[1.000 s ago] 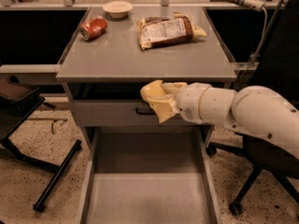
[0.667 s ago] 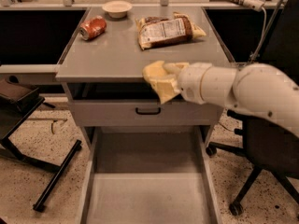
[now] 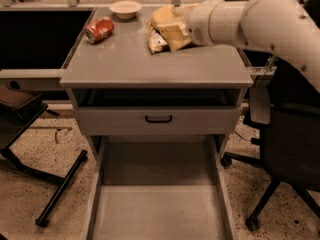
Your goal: Pick sponge from middle drawer and place on counter
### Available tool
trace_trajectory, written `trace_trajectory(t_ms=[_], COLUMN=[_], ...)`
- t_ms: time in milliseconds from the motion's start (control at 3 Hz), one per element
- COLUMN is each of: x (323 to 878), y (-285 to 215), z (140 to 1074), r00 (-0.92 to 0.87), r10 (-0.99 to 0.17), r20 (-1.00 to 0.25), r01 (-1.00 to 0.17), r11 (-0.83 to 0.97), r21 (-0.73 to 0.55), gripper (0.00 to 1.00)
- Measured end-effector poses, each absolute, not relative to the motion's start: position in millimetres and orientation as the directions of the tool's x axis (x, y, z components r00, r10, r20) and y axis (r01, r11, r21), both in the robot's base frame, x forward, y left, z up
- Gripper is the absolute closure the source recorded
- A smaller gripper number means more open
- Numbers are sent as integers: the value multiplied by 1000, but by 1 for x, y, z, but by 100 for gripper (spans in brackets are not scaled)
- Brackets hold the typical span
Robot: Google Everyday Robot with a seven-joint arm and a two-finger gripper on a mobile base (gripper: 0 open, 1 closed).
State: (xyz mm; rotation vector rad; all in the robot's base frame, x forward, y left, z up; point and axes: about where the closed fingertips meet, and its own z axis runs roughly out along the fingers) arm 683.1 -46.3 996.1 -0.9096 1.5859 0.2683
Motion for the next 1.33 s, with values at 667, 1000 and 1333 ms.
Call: trace_trajectory(t_ms=[667, 1000, 1333], x=[777, 790, 789], y=[-1, 18, 25], z=[981, 945, 911], r00=[-4, -63, -131], r10=[-471, -467, -447], r20=[-882, -882, -885], r01=[-696, -732, -756], r11=[634, 622, 622], r21=[-336, -277, -203], gripper=[100, 100, 100])
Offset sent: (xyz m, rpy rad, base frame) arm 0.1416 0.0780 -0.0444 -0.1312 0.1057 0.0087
